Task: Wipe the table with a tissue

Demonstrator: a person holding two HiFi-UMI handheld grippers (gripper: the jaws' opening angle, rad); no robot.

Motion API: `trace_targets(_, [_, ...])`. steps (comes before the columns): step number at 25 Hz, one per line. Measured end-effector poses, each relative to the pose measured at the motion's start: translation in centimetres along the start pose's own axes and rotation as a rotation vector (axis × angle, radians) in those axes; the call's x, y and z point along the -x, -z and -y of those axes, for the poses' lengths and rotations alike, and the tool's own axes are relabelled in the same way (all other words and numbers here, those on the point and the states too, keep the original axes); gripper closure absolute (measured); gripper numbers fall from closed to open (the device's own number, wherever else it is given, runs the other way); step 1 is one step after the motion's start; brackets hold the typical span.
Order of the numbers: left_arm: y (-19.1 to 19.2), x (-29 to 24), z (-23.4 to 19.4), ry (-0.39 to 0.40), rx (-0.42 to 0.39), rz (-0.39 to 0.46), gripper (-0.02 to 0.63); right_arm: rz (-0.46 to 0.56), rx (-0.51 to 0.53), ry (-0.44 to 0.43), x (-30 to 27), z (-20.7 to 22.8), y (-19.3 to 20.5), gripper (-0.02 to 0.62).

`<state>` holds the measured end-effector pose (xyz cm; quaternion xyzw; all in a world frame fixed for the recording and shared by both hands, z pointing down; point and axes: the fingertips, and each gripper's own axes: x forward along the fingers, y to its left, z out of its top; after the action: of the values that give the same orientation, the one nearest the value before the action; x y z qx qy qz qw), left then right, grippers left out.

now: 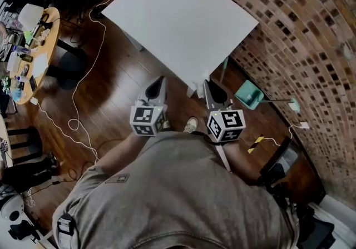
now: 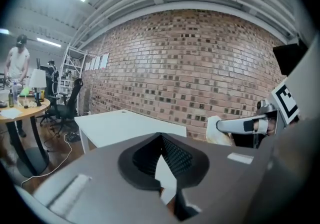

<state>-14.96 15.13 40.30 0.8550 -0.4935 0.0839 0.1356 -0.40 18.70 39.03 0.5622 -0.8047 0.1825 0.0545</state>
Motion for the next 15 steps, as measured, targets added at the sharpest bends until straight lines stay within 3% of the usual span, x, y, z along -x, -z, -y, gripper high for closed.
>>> trace_targets(15, [0.7,2.0,0.1,0.059,0.024,-0.001,0.604,-0.004,0.009,0.049,1.2,-2.3,0.9,0.558])
